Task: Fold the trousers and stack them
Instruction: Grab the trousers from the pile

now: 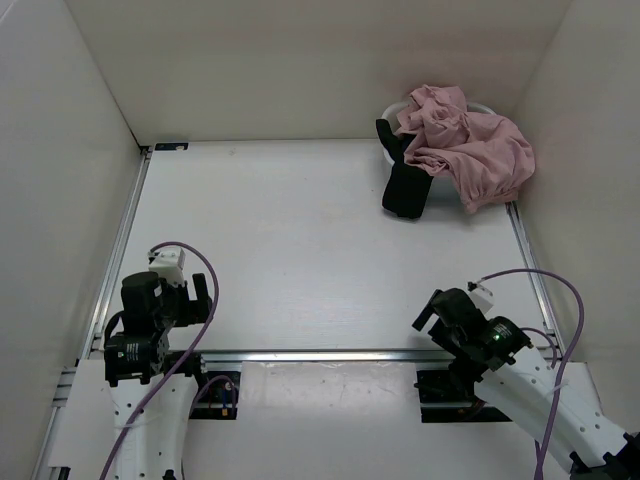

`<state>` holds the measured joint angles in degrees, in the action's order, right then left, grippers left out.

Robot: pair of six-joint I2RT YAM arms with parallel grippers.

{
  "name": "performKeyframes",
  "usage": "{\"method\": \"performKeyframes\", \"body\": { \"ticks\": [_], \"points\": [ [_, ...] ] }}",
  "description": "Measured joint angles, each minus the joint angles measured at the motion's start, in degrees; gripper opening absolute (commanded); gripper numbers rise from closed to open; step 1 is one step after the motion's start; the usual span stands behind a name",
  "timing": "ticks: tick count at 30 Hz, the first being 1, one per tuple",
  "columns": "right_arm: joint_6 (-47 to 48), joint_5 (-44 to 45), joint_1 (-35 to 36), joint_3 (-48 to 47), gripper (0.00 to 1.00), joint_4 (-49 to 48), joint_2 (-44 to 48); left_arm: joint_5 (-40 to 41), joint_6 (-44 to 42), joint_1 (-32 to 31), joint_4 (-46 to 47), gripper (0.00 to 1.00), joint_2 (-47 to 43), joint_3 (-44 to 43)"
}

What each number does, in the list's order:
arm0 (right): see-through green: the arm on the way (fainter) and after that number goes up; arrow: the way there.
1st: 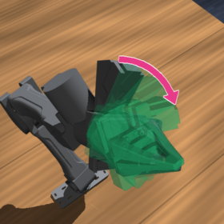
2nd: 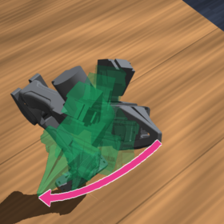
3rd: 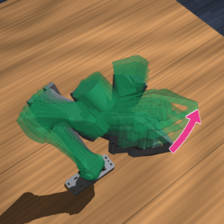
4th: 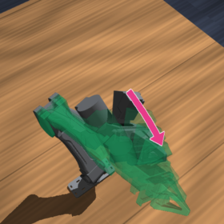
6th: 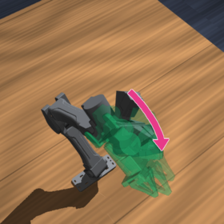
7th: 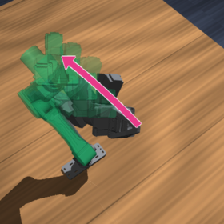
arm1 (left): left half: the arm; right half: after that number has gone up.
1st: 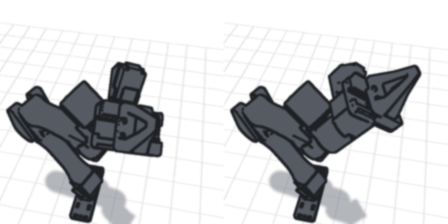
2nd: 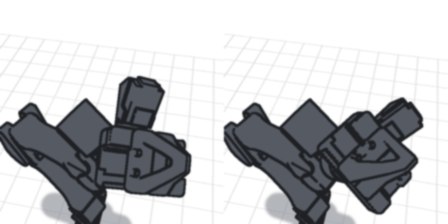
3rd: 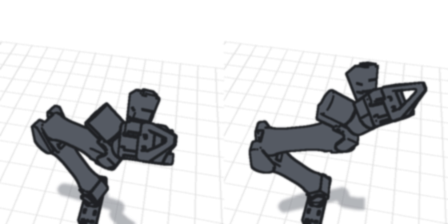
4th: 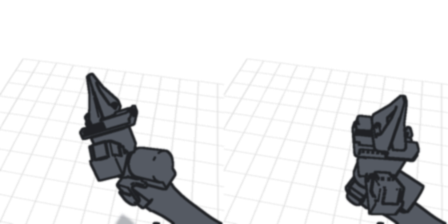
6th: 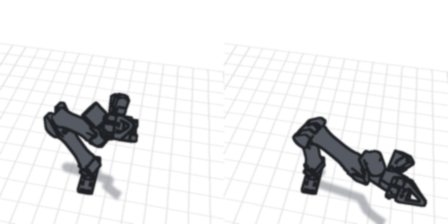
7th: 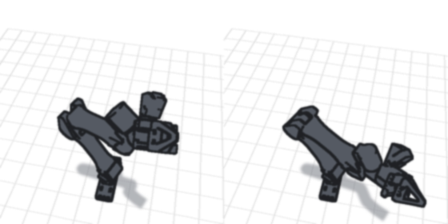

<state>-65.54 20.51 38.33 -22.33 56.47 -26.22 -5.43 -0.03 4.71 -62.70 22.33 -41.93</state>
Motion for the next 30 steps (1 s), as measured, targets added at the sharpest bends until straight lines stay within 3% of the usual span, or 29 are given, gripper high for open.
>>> {"method": "performKeyframes", "body": {
  "ticks": [6,14,18,23,30],
  "points": [
    [4.1,1.1,0.0,-4.7,0.99,-1.9,-5.5,-0.1,0.0,0.0,0.0,1.0,0.2,0.0],
    [20.8,13.1,-2.3,-42.7,0.99,-0.8,-25.5,-1.7,0.0,0.0,-0.3,1.0,9.3,-7.3],
    [30.3,17.2,-10.8,-63.9,0.99,-2.8,-41.3,-2.6,0.0,0.0,1.6,1.0,17.2,-14.8],
    [34.9,13.2,-26.7,-89.1,0.99,-6.2,-65.6,-4.8,0.0,0.0,4.2,1.0,30.3,-25.0],
    [39.1,3.5,-36.4,-105.3,0.99,-8.3,-92.4,-8.2,0.0,0.1,9.5,1.0,40.2,-27.6]
  ]
}}
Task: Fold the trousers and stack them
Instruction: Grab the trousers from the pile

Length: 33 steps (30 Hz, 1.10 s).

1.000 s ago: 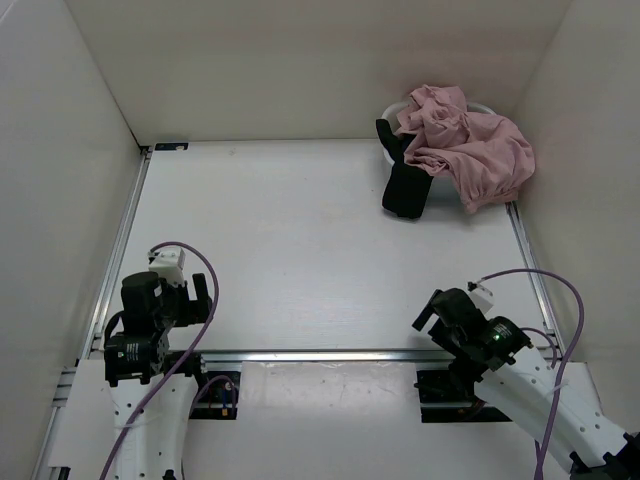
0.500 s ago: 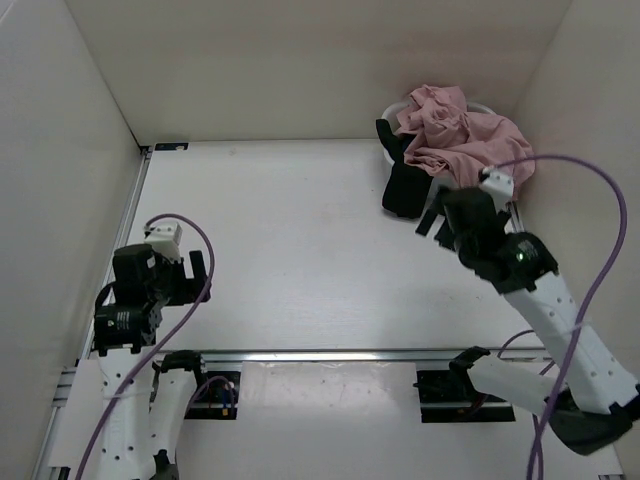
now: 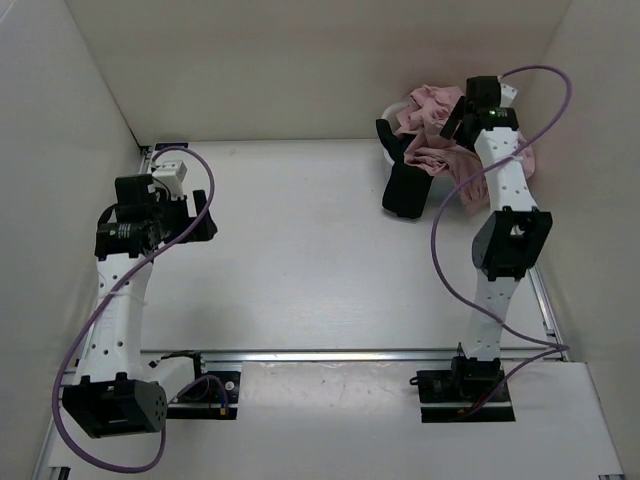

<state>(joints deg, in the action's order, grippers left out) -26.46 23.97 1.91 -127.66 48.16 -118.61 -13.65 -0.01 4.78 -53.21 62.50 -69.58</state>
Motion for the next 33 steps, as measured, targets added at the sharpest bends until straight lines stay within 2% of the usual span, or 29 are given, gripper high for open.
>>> {"method": "performKeyframes", "body": {
  "ticks": [3,4,5,6,7,8,10,11,12,20,25,29,33],
  "points": [
    [0.1,-1.6,-0.2,-0.8,0.98,-0.3,-6.3,-0.8,0.0,0.0,1.6,1.0,0.2,1.1],
    [-0.1,-1.9,-0.3,-0.4,0.92,-0.3,-7.6,-0.8,0.0,0.0,2.0,1.0,0.2,1.5],
    [-0.1,-2.1,-0.3,0.2,0.75,-0.3,-8.3,-0.8,0.0,0.0,2.3,1.0,0.2,1.8],
    [0.1,-2.3,-0.4,1.0,0.65,-0.5,-8.6,-0.8,0.0,0.0,2.4,1.0,0.2,2.1],
    [-0.1,-2.3,-0.7,1.3,0.5,-0.7,-8.6,-0.8,0.0,0.0,2.5,1.0,0.2,2.3],
    [-0.5,-2.3,-1.0,1.5,0.26,-0.9,-8.4,-0.8,0.0,0.0,2.6,1.0,0.2,2.4],
    [-0.9,-2.3,-1.4,2.8,0.14,-1.8,-7.2,-0.8,0.0,0.0,2.7,1.0,0.2,2.4],
    [-1.1,-2.0,-1.6,3.9,0.04,-2.0,-6.3,-0.8,0.0,0.0,2.7,1.0,0.2,2.4],
    [-1.1,-1.6,-1.8,4.8,0.0,-2.0,-5.3,-0.8,0.0,0.0,2.8,1.0,0.2,2.4],
    [2.9,6.5,0.8,8.8,0.0,-1.9,6.1,-1.0,0.0,0.0,3.0,1.0,-0.2,2.6],
    [9.7,10.1,8.0,7.6,0.0,-3.1,17.4,-1.0,0.0,0.0,3.1,1.0,-1.1,2.6],
    [17.1,10.4,22.2,0.4,0.0,-5.9,24.0,-0.7,0.0,0.0,3.1,1.0,-2.3,1.8],
    [24.0,7.7,43.6,-3.9,0.0,-10.2,27.5,0.9,0.0,0.3,3.2,1.0,-4.9,0.3]
  ]
}}
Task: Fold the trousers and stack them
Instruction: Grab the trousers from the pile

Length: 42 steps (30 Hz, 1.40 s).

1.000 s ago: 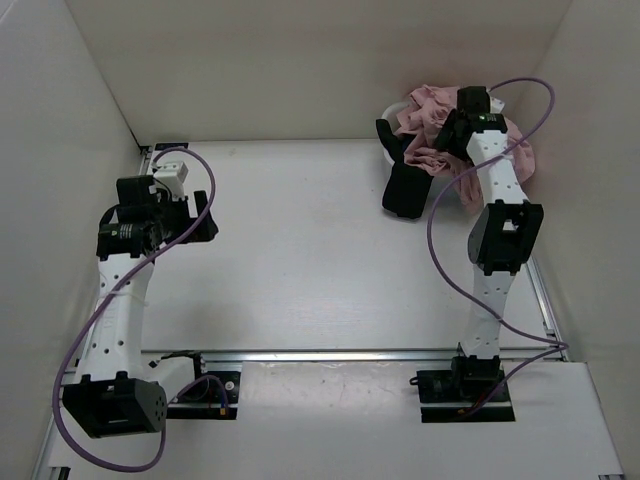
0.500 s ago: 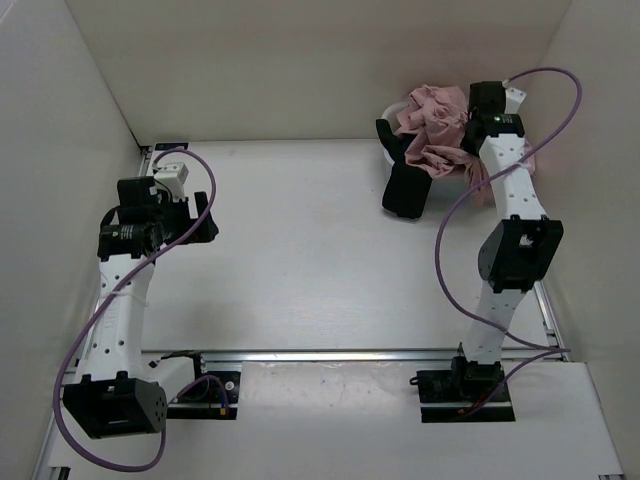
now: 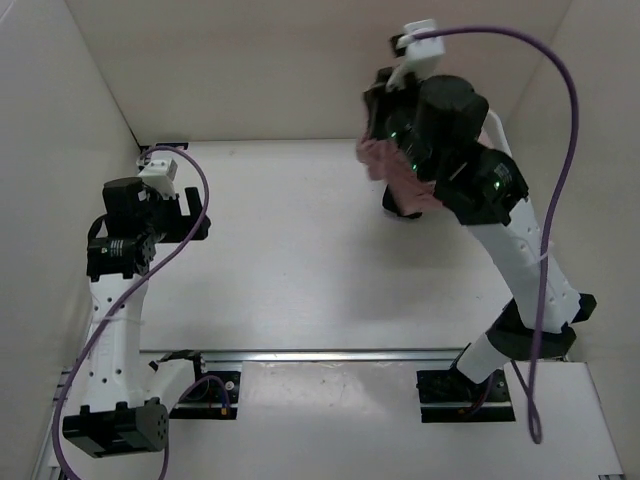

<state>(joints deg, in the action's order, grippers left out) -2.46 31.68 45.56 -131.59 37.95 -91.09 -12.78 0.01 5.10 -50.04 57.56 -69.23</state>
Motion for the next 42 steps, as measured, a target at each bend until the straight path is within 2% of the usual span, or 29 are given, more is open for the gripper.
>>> {"method": "performKeyframes", "body": {
  "ticks": [3,5,8,12,14,16,17,20,23,28,31,37,42],
  "points": [
    [3.2,-3.7,14.1,-2.0,0.0,-1.8,0.0,2.5,0.0,0.1,0.0,1.0,-2.4,-1.8],
    [3.4,-7.4,19.1,-2.9,0.0,-2.3,-0.4,4.6,0.0,0.2,0.0,1.0,-3.6,-3.5],
    [1.9,-11.1,20.2,-0.8,0.0,-2.8,0.5,7.0,0.0,0.7,0.8,1.0,-5.1,-5.4],
    [-2.2,-11.5,17.6,9.5,0.0,-1.7,4.7,8.7,0.0,1.2,0.8,1.0,-6.7,-5.9],
    [-5.9,-11.6,14.8,16.2,0.4,0.0,7.1,8.7,0.0,1.2,0.7,1.0,-6.9,-5.9],
    [-9.9,-13.3,10.2,23.7,0.86,2.2,9.2,7.9,-0.1,1.2,0.7,1.0,-6.9,-5.6],
    [-11.4,-14.4,7.2,27.1,0.98,4.0,9.7,7.1,0.0,1.2,0.5,1.0,-6.8,-5.3],
    [-15.6,-16.2,0.3,36.7,0.99,9.6,9.0,3.9,0.0,1.2,-0.5,1.0,-6.0,-4.8],
    [-19.9,-15.9,-2.5,46.4,0.99,13.8,8.5,-0.2,0.0,1.2,-1.2,1.0,-3.4,-4.8],
    [-27.8,-17.3,-8.6,63.5,0.99,11.0,14.8,-5.7,0.0,-1.6,-2.9,0.95,10.3,-10.7],
    [-32.2,-17.6,-11.9,70.0,0.99,7.1,19.3,-5.6,0.0,-8.9,-2.0,1.0,22.5,-16.7],
    [-38.1,-19.1,-12.3,79.3,0.99,-0.8,21.3,-5.4,0.0,-25.1,0.6,1.0,43.4,-26.9],
    [-40.8,-20.2,-12.5,83.7,0.99,-5.1,21.3,-5.4,0.0,-32.4,4.3,1.0,61.9,-43.7]
  ]
}}
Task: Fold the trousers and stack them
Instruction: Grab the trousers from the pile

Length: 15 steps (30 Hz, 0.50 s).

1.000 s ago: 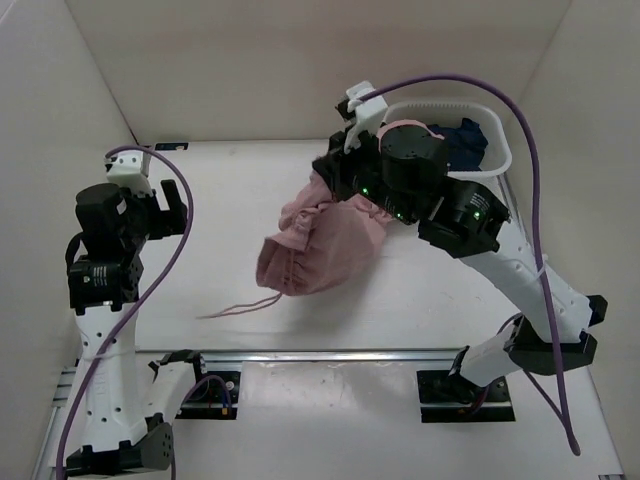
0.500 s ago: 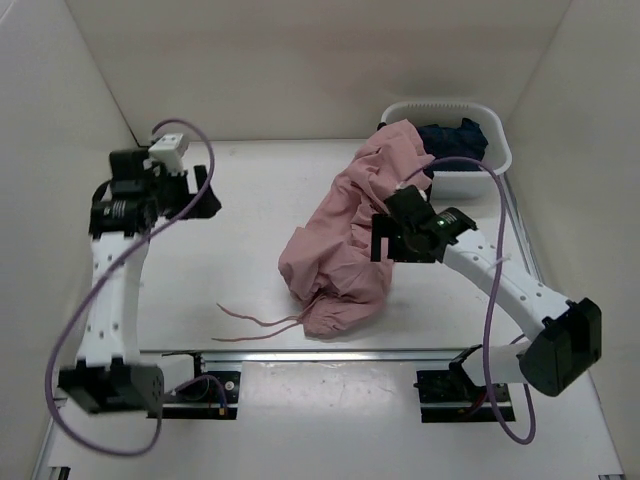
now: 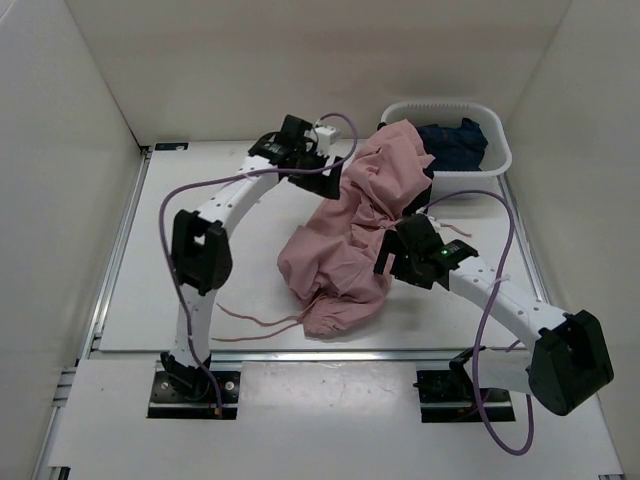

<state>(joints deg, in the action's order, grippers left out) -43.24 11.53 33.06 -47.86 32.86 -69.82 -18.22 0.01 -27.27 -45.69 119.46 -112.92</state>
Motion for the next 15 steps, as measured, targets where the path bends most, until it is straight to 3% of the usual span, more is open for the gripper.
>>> {"method": "performKeyframes", "body": {
  "ticks": [4,10,14,15],
  "points": [
    [-1.5,-0.5,-0.3,2.1,0.99,-2.5,0.0,-0.2,0.0,-2.1,4.3,1.0,10.9,-12.4],
    [-2.9,-0.8,-0.5,3.5,0.99,-5.0,0.0,-0.3,0.0,-4.9,9.2,1.0,13.7,-13.0],
    [-3.1,-0.9,-0.5,3.5,0.99,-6.6,-1.3,-2.5,0.1,-5.9,11.1,0.72,15.6,-15.2],
    [-3.1,-0.9,-0.5,3.5,0.99,-7.0,-2.1,-3.4,0.2,-5.9,11.2,0.48,16.0,-15.8]
  ]
}}
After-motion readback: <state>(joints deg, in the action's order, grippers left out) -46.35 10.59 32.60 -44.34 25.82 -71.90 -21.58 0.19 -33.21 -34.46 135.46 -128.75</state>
